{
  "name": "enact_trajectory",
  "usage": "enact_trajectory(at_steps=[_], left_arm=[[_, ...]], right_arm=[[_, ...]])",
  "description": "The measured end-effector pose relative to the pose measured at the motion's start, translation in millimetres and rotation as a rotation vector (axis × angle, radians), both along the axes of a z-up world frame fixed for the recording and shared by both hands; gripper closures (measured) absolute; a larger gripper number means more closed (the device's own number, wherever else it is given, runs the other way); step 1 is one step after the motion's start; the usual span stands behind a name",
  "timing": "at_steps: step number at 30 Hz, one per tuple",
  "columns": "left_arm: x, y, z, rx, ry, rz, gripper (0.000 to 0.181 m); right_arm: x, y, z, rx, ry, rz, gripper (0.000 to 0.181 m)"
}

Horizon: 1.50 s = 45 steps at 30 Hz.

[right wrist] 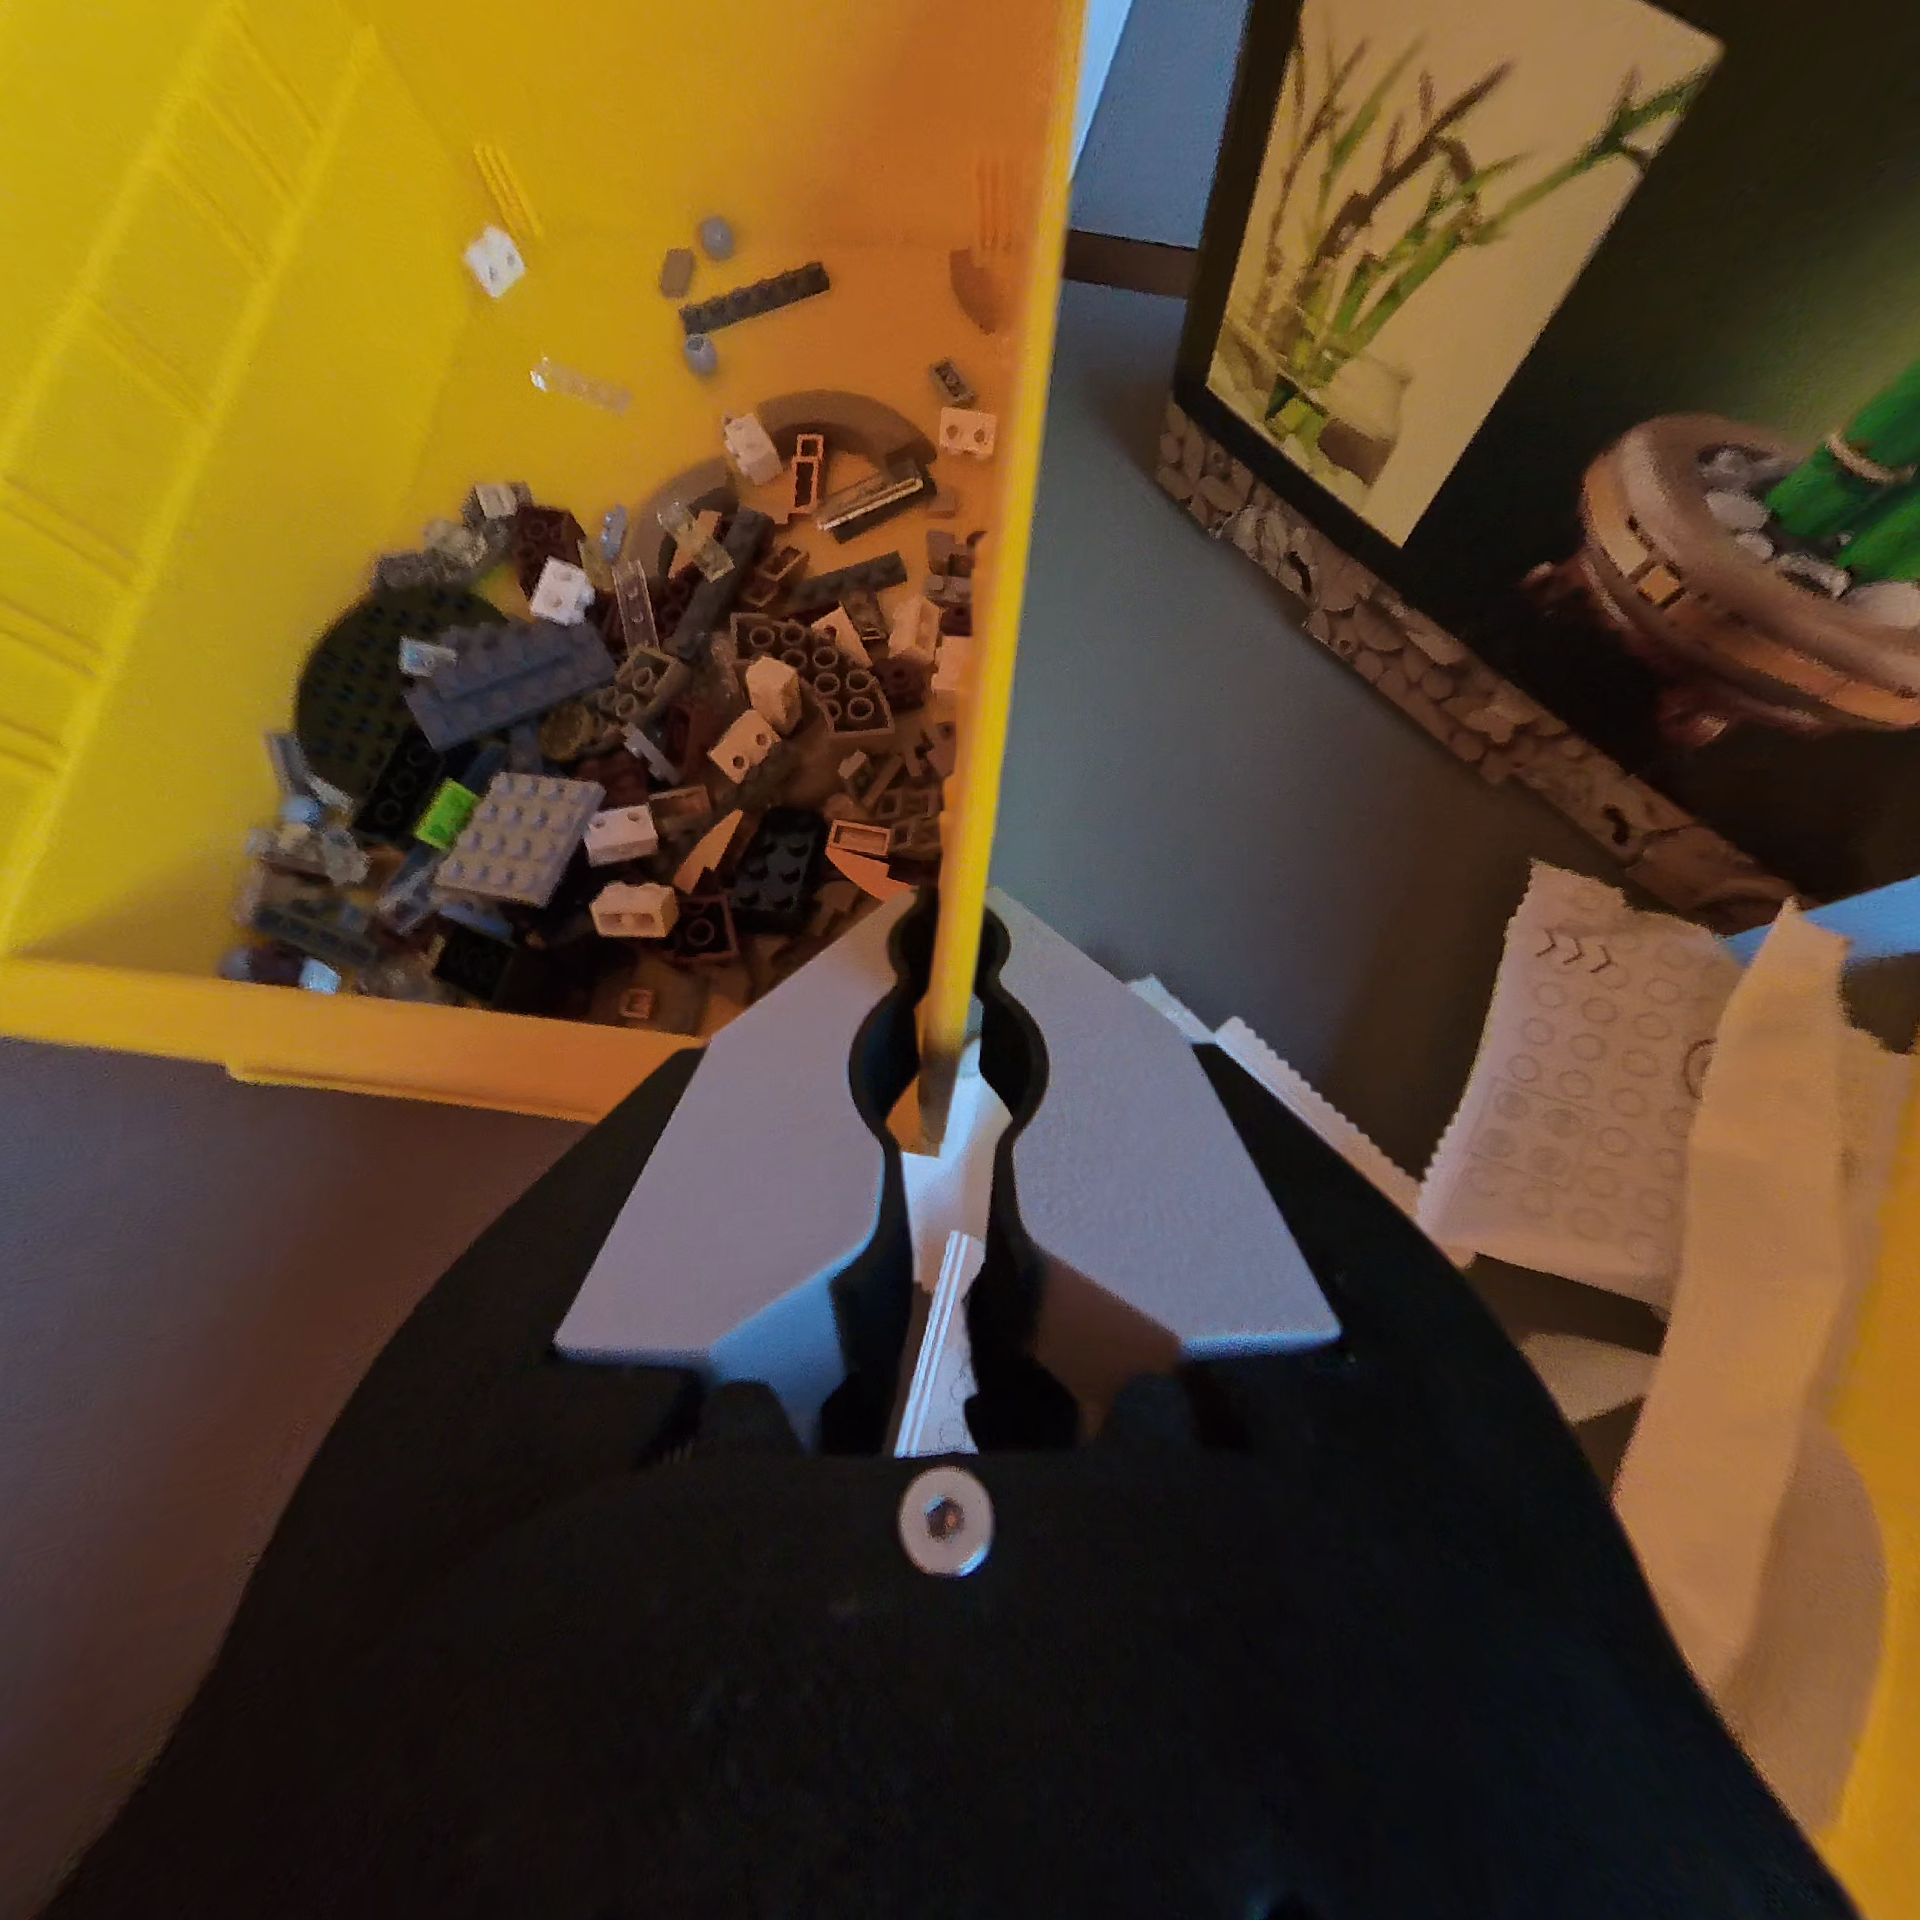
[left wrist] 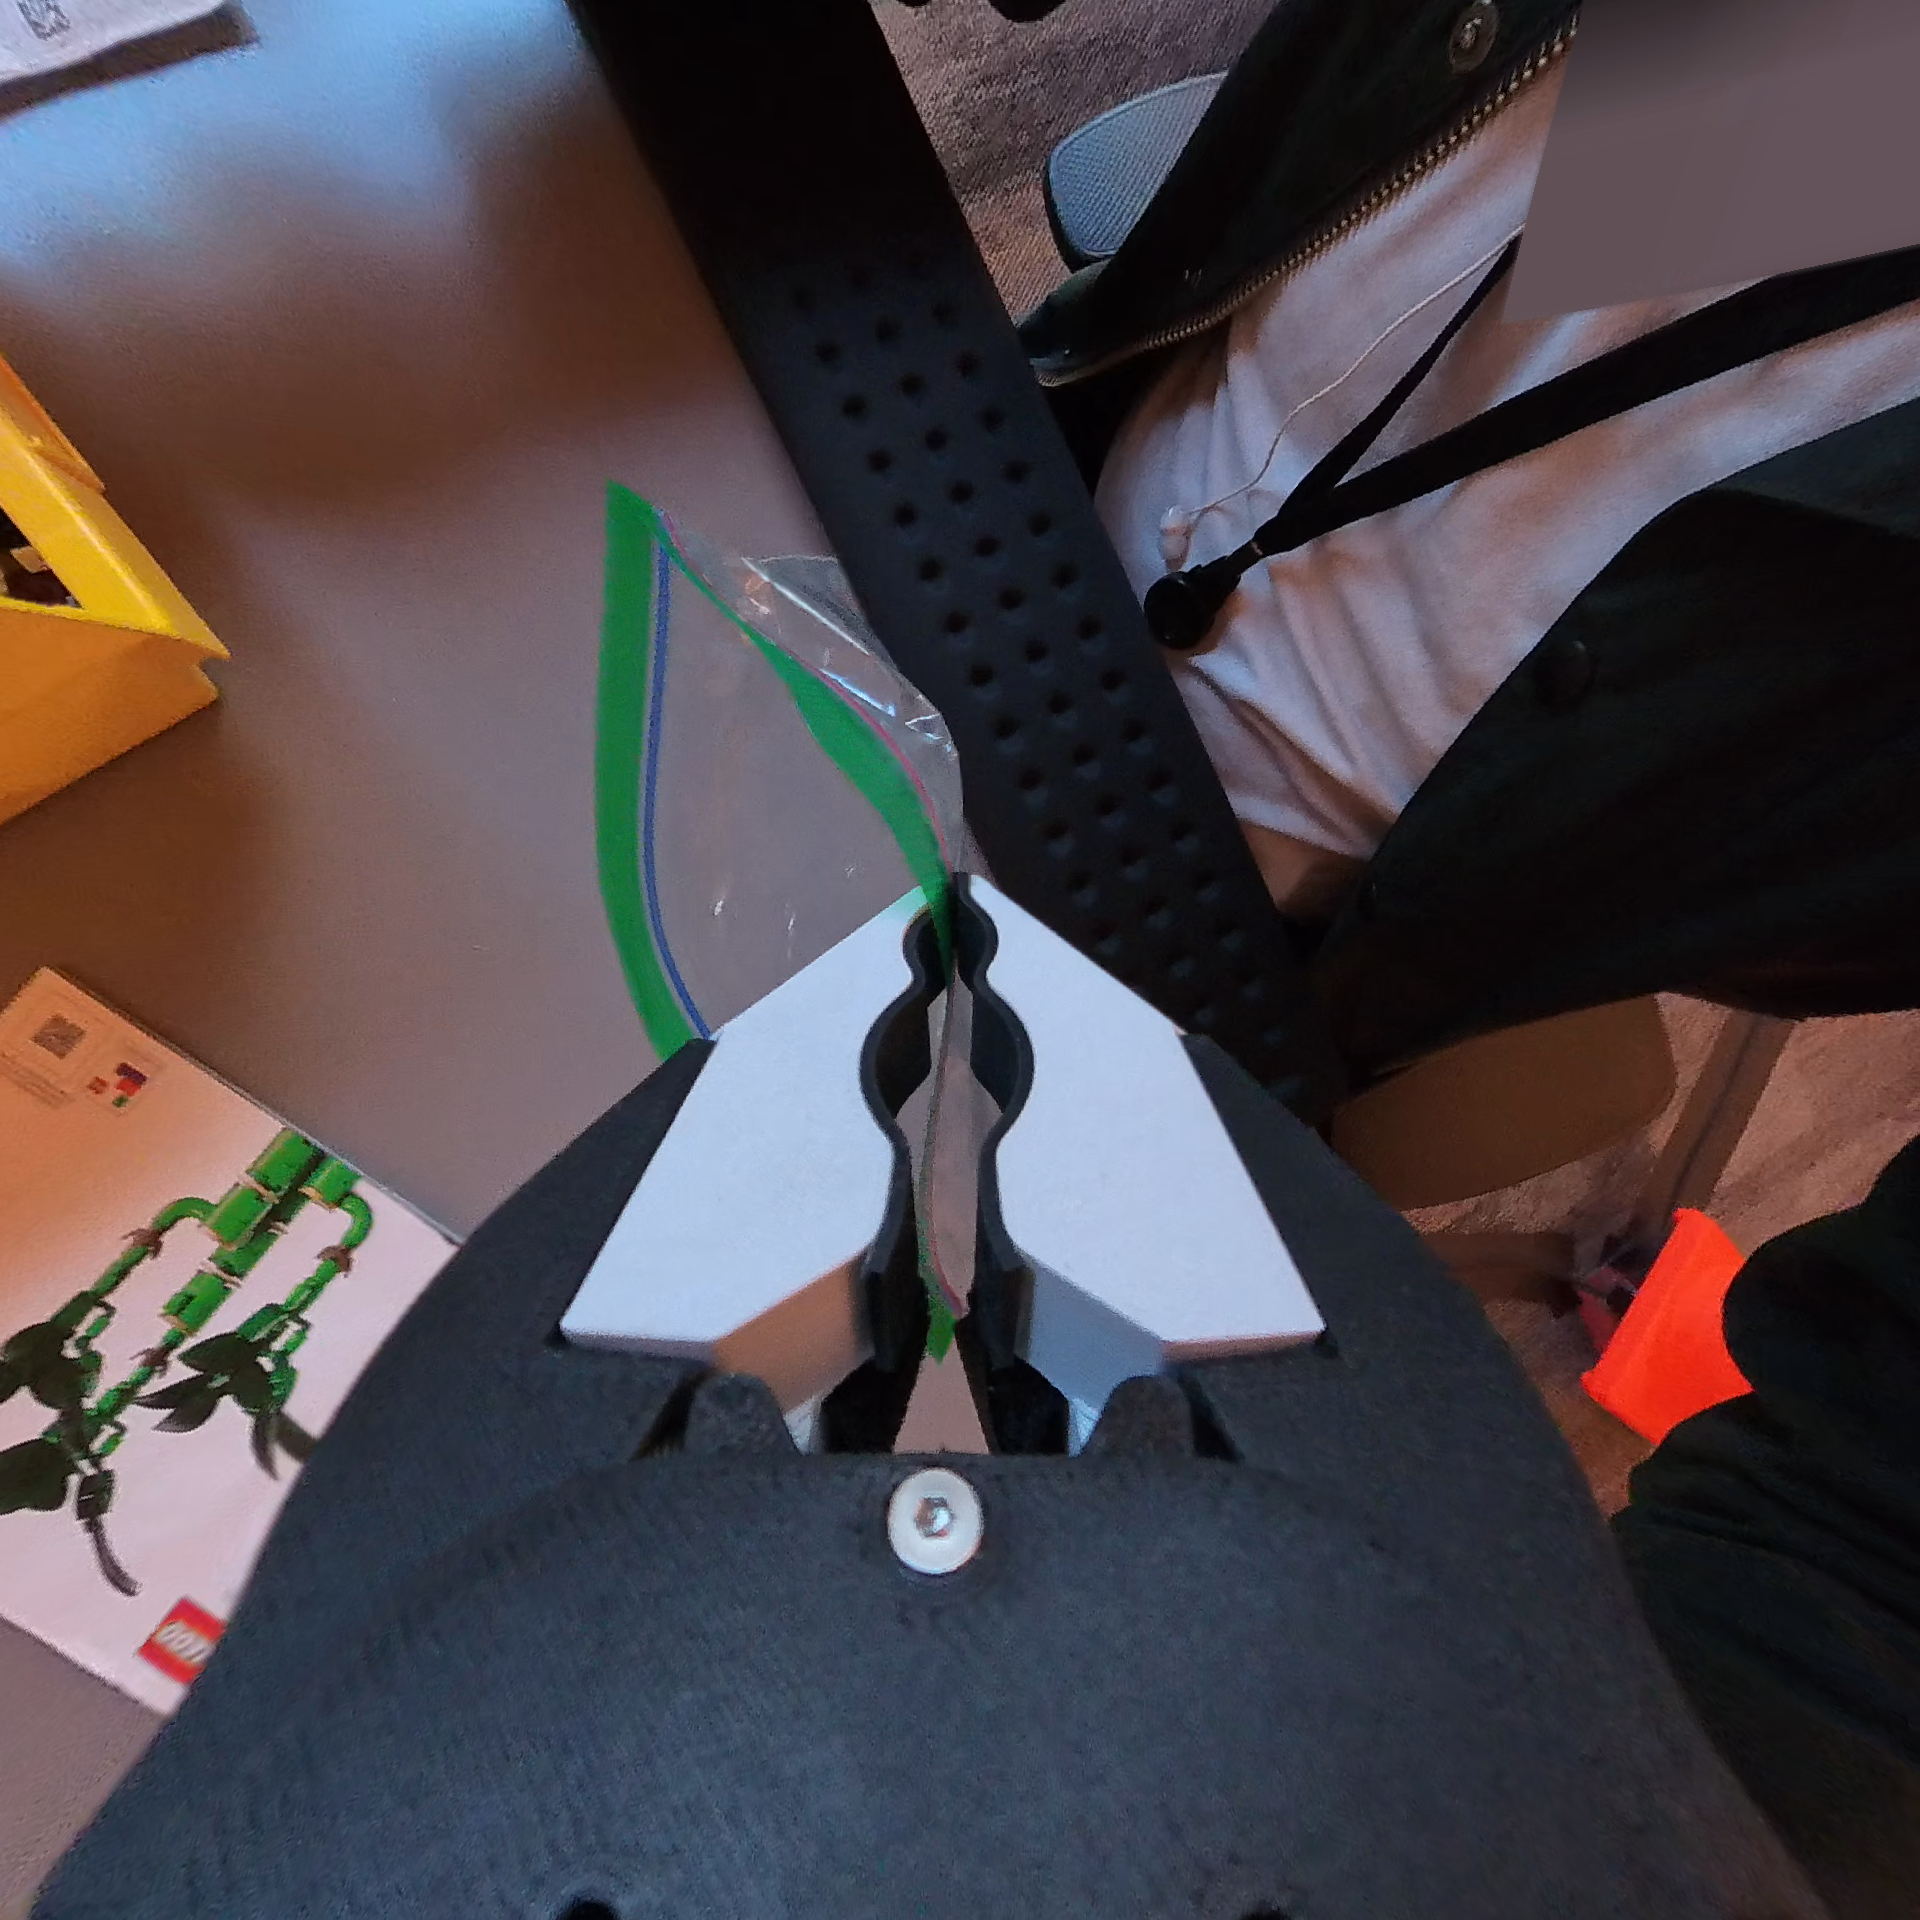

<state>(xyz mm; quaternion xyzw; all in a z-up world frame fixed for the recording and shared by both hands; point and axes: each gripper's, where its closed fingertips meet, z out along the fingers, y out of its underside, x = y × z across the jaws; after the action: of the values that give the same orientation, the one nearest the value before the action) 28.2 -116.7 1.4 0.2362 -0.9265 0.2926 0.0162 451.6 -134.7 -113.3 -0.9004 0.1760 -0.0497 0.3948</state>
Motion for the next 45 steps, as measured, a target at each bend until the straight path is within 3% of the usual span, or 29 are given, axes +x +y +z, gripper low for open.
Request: enact_trajectory(at_steps=[2,8,15,18,21,24,25,27,29,31,32,35,38,42,45], left_arm=[[-3,1,-2,-0.02,0.011,0.012,0.181],[-10,1,-16,-0.02,0.005,0.012,0.181],[-14,12,-44,0.106,0.026,-0.002,0.181],[-15,13,-45,0.103,0.021,0.005,0.181],[-15,16,-44,0.098,-0.003,0.02,0.181],[-10,18,-42,0.09,-0.03,0.049,0.181],[-7,18,-42,0.089,-0.036,0.068,0.181],[-7,17,-41,0.071,-0.052,0.084,0.181],[-9,17,-43,0.065,-0.074,0.089,0.181],[-12,18,-46,0.067,-0.079,0.089,0.181],[-13,18,-48,0.071,-0.078,0.084,0.181],[-16,19,-49,0.093,-0.075,0.058,0.181],[-15,20,-48,0.125,-0.098,0.034,0.181],[-12,26,-50,0.212,-0.129,0.021,0.181],[-12,24,-49,0.237,-0.14,0.008,0.181]], right_arm=[[-16,-3,0,-0.075,-0.092,0.042,0.177],[-92,-13,0,-0.108,-0.119,0.096,0.171],[-189,-25,3,-0.057,0.093,0.227,0.149],[-178,-23,32,0.135,0.105,0.157,0.136],[-141,-18,73,0.411,0.219,0.024,0.119],[-134,-8,80,0.392,0.271,-0.004,0.082],[-140,-8,83,0.4,0.235,0.003,0.08],[-149,-19,92,0.465,0.106,-0.033,0.091],[-164,-33,83,0.469,0.015,-0.054,0.098],[-188,-33,64,0.463,0.117,-0.009,0.107],[-192,-32,56,0.444,0.165,0.015,0.123],[-169,-31,63,0.408,0.151,-0.007,0.145],[-142,-22,54,0.213,0.123,0.008,0.127],[-120,-3,22,-0.01,0.185,0.015,0.117],[-109,8,17,-0.093,0.204,0.002,0.127]])
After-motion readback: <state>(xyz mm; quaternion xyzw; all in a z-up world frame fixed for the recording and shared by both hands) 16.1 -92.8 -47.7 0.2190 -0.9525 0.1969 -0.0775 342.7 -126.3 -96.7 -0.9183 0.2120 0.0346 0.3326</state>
